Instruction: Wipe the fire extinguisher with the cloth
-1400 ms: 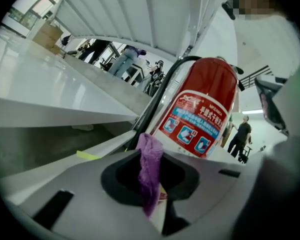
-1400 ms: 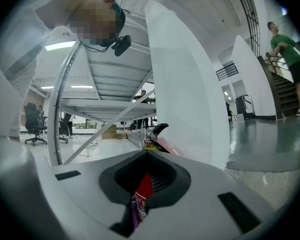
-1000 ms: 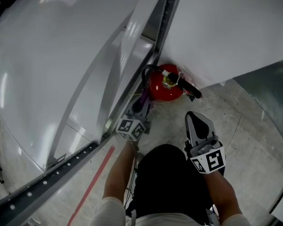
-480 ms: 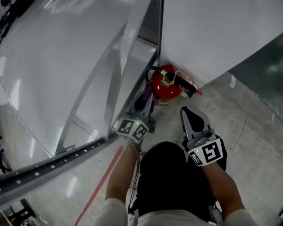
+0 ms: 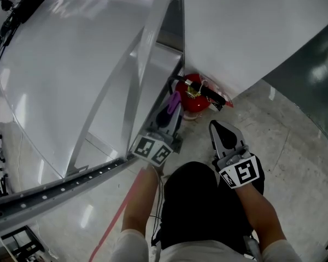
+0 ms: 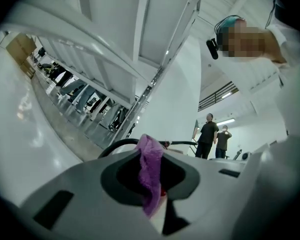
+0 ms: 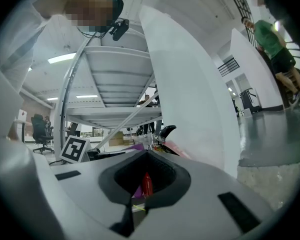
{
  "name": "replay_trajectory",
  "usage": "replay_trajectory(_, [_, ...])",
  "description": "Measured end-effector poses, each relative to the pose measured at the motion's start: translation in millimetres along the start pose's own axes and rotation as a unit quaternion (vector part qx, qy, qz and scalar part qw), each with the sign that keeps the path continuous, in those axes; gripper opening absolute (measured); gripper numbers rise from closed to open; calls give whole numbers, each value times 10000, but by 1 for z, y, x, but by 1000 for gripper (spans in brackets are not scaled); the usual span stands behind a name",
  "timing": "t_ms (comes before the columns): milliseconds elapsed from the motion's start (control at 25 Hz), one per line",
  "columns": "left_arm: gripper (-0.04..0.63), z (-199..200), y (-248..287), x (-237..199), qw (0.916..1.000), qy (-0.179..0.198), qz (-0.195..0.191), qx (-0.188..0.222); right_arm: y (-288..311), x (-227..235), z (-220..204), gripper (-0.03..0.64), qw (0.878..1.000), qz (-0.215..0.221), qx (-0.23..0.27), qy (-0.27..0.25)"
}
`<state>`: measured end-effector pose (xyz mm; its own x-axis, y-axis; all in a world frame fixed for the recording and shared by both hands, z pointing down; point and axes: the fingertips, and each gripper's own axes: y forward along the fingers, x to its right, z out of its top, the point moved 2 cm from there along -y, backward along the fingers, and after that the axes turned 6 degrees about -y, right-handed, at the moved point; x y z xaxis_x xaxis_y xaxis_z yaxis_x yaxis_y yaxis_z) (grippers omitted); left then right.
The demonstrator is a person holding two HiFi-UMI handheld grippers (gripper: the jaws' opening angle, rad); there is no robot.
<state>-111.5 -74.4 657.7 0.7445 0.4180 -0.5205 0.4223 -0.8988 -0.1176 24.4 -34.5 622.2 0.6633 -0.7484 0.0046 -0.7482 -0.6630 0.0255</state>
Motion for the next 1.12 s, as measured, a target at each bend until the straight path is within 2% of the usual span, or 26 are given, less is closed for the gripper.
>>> replay_trajectory(160, [58,17,-11,18,9987,399,-82,299,-4,5,-1,12,10000,-71,-3,-1])
replay_trajectory(240, [58,23,-23,19,9973,618,40,393,-6,8,0,12,9999,-104,23,11])
replay_trajectory(320, [58,17,-39,7,9966,673,321,361,-10,9,2,12,9999,-130,47,5])
replay_trajectory(480, [58,-28,-72,-37,9934,428,1065,14,-18,9,6,12,9999,-118,56,-9])
replay_trajectory(680, [58,-109,-92,-83,9860,-59,1589,-504,-28,7,13,12,9999,-111,40,-102])
replay_trajectory(840, [58,-165,-85,-105,9811,-488,1741,-695,-39,8,17,12,9994,-220,-9,-248])
replay_trajectory(1120, [58,-228,-62,-120,9742,-594,1949,-965,-54,15,18,12,9980,-486,-112,-381])
